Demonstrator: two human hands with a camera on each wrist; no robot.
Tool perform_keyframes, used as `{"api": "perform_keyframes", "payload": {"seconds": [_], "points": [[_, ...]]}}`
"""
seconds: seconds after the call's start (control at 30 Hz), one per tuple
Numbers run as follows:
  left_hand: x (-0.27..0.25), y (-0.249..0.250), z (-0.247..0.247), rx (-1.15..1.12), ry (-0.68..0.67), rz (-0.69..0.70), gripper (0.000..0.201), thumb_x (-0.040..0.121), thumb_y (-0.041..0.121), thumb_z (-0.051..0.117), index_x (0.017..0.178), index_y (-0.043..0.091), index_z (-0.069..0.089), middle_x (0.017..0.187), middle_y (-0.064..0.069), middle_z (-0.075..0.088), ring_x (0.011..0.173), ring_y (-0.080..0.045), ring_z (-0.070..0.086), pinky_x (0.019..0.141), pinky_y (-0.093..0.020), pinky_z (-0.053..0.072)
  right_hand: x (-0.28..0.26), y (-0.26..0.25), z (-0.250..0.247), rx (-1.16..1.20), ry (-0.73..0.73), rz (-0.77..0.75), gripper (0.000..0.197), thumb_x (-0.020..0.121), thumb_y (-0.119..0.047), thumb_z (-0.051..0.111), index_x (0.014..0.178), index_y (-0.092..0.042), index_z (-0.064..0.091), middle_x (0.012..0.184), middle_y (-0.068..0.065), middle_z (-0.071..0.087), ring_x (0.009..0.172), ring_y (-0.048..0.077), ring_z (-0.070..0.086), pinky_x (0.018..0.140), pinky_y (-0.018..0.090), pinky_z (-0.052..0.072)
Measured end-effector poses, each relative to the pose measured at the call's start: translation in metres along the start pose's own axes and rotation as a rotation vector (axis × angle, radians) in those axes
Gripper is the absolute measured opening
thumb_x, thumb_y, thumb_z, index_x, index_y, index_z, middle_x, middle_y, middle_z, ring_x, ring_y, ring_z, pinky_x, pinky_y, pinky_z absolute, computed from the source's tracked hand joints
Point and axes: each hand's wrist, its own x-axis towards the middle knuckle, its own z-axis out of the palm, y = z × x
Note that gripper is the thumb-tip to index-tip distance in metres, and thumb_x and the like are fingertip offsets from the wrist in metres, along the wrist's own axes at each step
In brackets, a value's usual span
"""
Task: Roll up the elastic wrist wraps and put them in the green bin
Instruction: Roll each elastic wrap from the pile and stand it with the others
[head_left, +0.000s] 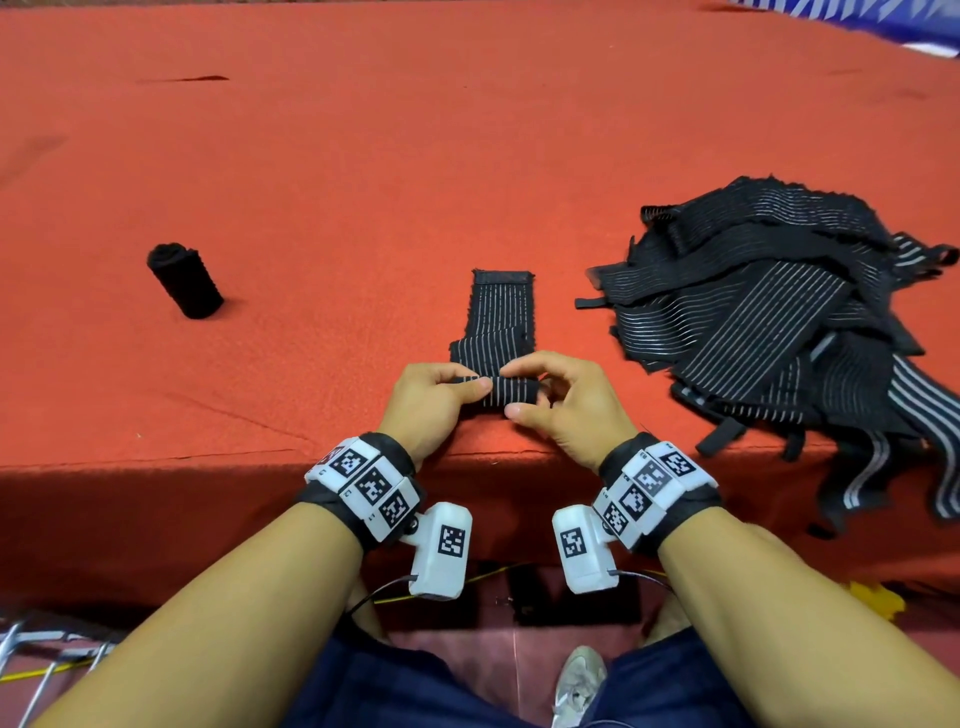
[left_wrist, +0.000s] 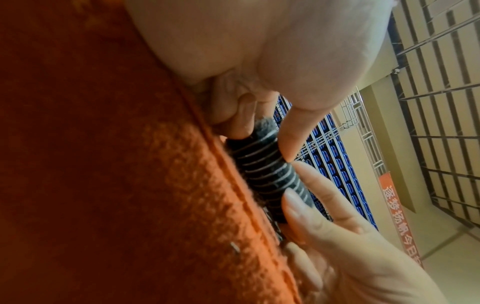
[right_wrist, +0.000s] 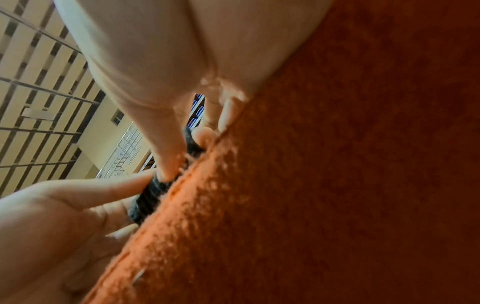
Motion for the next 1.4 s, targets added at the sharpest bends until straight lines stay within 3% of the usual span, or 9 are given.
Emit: {"api": "perform_keyframes", "payload": {"seconds": [0.17,0.37,0.53,0.67,0.83,1.03,1.13,1.23,1.4], "points": [[-0.001,-0.001,-0.002,0.008,-0.009,0.064,0.016,0.09,0.018,0.074,0.073,0.019,0.074,0.064,0.012,0.065,0.057,0.0,0.055,0.064,-0.023,0.043,-0.001,0.002,0.002,-0.093,0.044,0.013,0.024,0.084,-0.007,0.079,0.096,-0.027,0.075,0.055,-0.021,0.055,0.055,0.003,0.037,0.056,0.017,0.035],[-0.008,-0.008,-0.008,0.019,-0.043,0.205,0.021,0.08,0.013,0.084,0.095,0.022,0.073,0.09,0.004,0.072,0.073,-0.015,0.058,0.074,-0.026,0.05,0.0,0.001,0.001,-0.137,0.051,0.047,0.007,0.089,-0.02,0.076,0.093,-0.026,0.077,0.082,0.011,0.074,0.067,0.013,0.053,0.071,0.035,0.051],[-0.009,-0.006,-0.006,0.064,0.01,0.215,0.01,0.084,0.014,0.081,0.082,0.02,0.074,0.081,0.009,0.07,0.073,0.0,0.062,0.075,-0.013,0.048,0.0,-0.001,0.001,-0.142,0.016,0.025,0.009,0.089,-0.021,0.076,0.098,-0.021,0.077,0.087,0.005,0.073,0.069,0.011,0.054,0.072,0.035,0.05],[-0.008,-0.006,-0.007,0.043,0.02,0.165,0.006,0.087,0.023,0.079,0.084,0.018,0.077,0.086,0.0,0.077,0.082,-0.009,0.068,0.086,-0.034,0.053,-0.002,-0.002,-0.001,-0.042,0.03,-0.022,0.028,0.08,-0.005,0.082,0.102,-0.022,0.075,0.092,-0.005,0.065,0.061,0.007,0.046,0.066,0.021,0.044],[-0.011,-0.005,-0.007,0.027,-0.006,0.172,0.011,0.088,0.029,0.078,0.087,0.019,0.078,0.09,-0.004,0.077,0.084,-0.012,0.069,0.088,-0.041,0.054,-0.001,0.002,-0.001,-0.041,0.052,0.037,0.013,0.086,-0.011,0.079,0.095,-0.021,0.077,0.068,-0.021,0.065,0.06,0.006,0.047,0.062,0.021,0.043],[-0.013,-0.006,-0.012,-0.002,-0.047,0.232,0.026,0.081,0.015,0.084,0.104,0.022,0.074,0.088,-0.001,0.071,0.059,-0.013,0.049,0.064,-0.033,0.046,-0.001,0.002,-0.001,-0.027,0.043,0.056,0.006,0.092,-0.016,0.074,0.092,-0.019,0.078,0.088,0.015,0.074,0.077,0.018,0.059,0.078,0.045,0.053],[-0.012,-0.008,-0.011,-0.019,-0.017,0.217,0.015,0.083,0.019,0.083,0.095,0.022,0.077,0.095,-0.008,0.076,0.078,-0.021,0.066,0.081,-0.044,0.056,-0.002,0.0,-0.001,0.022,0.038,0.041,0.018,0.089,-0.015,0.077,0.105,-0.022,0.075,0.082,0.011,0.071,0.071,0.016,0.054,0.072,0.039,0.052],[-0.013,-0.008,-0.009,-0.042,0.016,0.188,0.006,0.085,0.02,0.08,0.09,0.018,0.077,0.09,-0.005,0.078,0.082,-0.012,0.07,0.084,-0.034,0.056,-0.004,-0.002,-0.003,0.1,0.003,0.009,0.037,0.081,-0.006,0.083,0.113,-0.02,0.07,0.084,0.016,0.066,0.067,0.018,0.046,0.068,0.03,0.046],[-0.015,-0.006,-0.009,-0.021,0.011,0.198,0.008,0.086,0.028,0.08,0.088,0.02,0.078,0.085,-0.003,0.077,0.079,-0.011,0.068,0.077,-0.035,0.055,-0.002,0.001,-0.002,0.01,0.02,0.018,0.018,0.084,-0.01,0.08,0.097,-0.021,0.073,0.071,-0.01,0.06,0.063,0.01,0.044,0.067,0.029,0.044]]}}
